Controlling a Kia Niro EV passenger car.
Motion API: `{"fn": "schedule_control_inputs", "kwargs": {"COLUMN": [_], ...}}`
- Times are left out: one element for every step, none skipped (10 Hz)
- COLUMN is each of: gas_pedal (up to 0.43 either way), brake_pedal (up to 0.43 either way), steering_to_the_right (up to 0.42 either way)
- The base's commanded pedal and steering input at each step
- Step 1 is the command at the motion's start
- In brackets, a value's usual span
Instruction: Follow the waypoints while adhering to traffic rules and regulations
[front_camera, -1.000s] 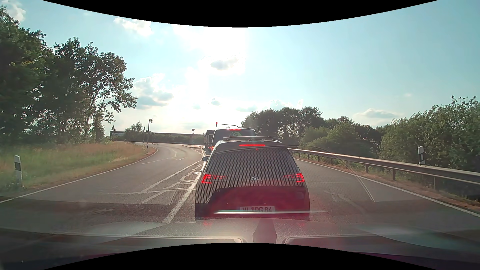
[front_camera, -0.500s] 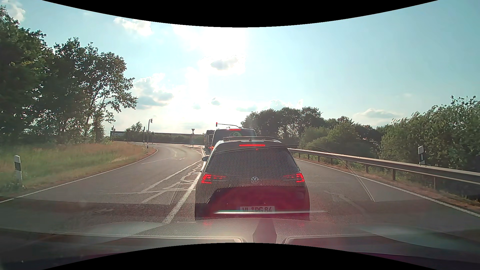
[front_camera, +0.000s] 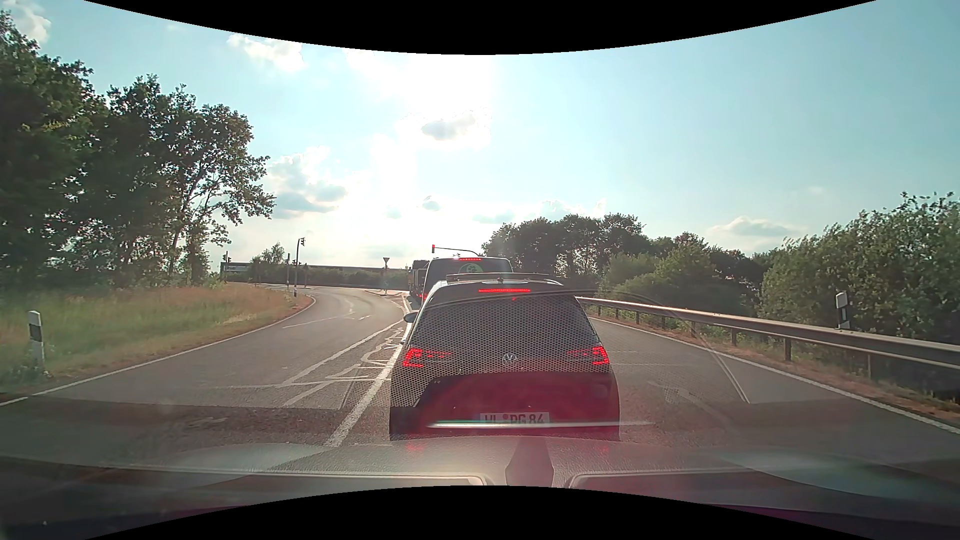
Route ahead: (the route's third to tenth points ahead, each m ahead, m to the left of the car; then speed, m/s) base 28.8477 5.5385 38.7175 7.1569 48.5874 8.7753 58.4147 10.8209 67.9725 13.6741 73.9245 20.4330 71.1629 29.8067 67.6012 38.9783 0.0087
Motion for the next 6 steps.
{"fn": "schedule_control_inputs", "kwargs": {"gas_pedal": [0.0, 0.0, 0.0, 0.0, 0.0, 0.0], "brake_pedal": [0.256, 0.256, 0.256, 0.256, 0.256, 0.256], "steering_to_the_right": [-0.042, -0.042, -0.043, -0.042, -0.042, -0.043]}}
